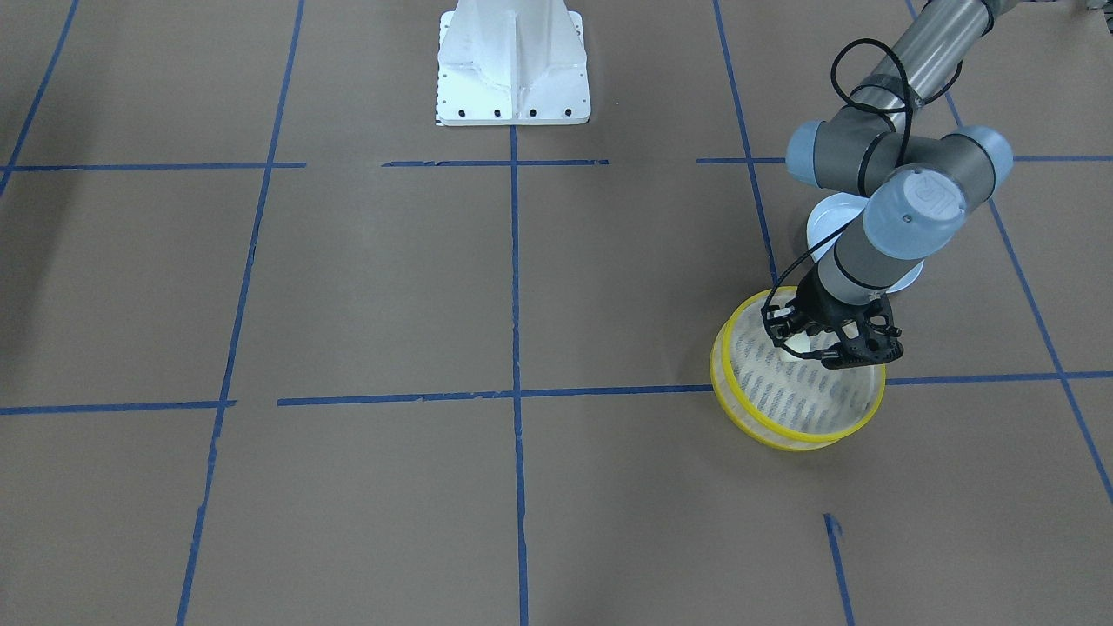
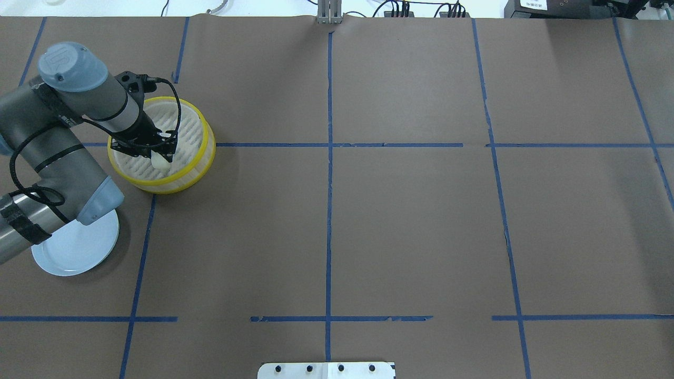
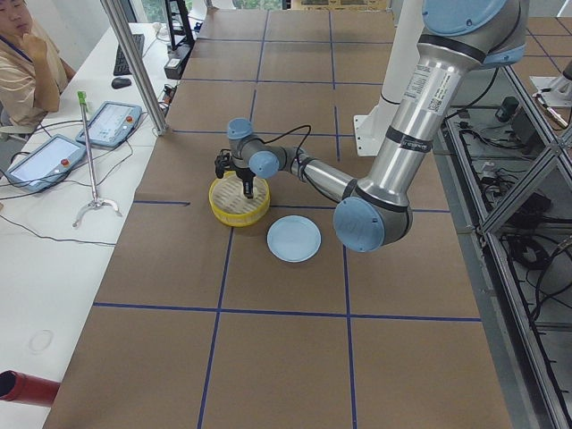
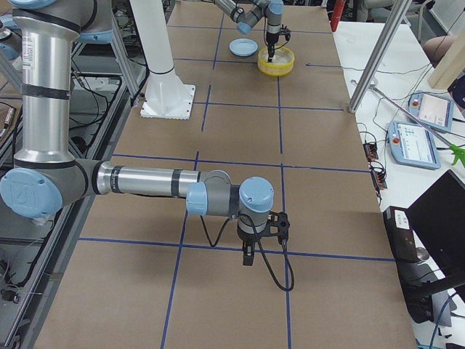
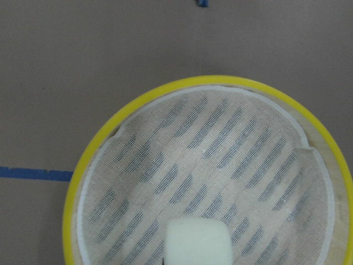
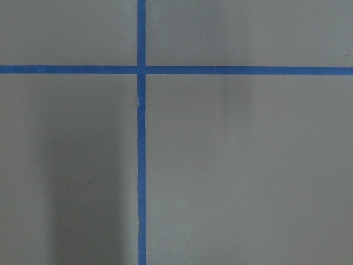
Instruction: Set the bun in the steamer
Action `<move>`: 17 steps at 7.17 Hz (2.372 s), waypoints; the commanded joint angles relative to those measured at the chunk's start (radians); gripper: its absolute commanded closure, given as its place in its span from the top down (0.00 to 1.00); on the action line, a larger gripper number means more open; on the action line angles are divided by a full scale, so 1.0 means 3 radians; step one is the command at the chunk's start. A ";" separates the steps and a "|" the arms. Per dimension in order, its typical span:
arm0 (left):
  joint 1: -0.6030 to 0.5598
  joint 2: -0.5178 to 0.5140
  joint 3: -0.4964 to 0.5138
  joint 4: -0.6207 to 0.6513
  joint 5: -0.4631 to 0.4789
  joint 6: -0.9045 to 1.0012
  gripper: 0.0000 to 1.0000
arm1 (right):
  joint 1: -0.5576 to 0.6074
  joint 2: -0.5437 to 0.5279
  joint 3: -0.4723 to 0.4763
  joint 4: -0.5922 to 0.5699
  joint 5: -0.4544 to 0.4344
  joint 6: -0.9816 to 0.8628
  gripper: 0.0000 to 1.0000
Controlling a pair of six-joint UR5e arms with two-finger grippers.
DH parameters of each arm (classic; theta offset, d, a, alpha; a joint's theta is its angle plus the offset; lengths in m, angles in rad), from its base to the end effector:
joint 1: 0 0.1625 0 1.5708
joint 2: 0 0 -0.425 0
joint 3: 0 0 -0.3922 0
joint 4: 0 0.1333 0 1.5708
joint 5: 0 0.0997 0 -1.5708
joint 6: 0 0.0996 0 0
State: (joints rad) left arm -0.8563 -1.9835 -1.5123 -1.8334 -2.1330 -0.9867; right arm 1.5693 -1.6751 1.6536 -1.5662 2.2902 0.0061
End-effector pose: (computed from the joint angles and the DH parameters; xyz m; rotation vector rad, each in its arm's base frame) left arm 0.3774 -0.5575 0.4269 -0.0131 0.8092 -0.0838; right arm 0.0670 -0.4464 0.6702 -0.0189 -0.7193 0.0105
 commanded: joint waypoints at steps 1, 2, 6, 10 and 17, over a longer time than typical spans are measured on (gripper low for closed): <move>0.0001 -0.0030 0.0004 0.0001 0.0013 0.0032 0.36 | 0.0000 0.0000 0.0000 0.0000 0.0000 0.0000 1.00; -0.0009 -0.0030 0.0004 0.0001 0.0119 0.0042 0.36 | 0.0000 0.0000 0.0000 0.0000 0.0000 0.0000 1.00; 0.0006 -0.0025 0.0020 -0.0014 0.0202 0.0037 0.39 | 0.0000 0.0000 0.0000 0.0000 0.0000 0.0000 1.00; 0.0011 -0.0025 0.0055 -0.0035 0.0202 0.0047 0.46 | 0.0000 0.0000 0.0000 0.0000 0.0000 0.0000 1.00; -0.0707 0.0086 -0.0011 -0.0102 0.0106 0.0906 0.98 | 0.0000 0.0000 0.0000 0.0000 0.0000 0.0000 1.00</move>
State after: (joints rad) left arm -0.9767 -1.9747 -1.5066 -1.8796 -2.0801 -0.8420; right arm 1.5693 -1.6751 1.6536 -1.5662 2.2902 0.0061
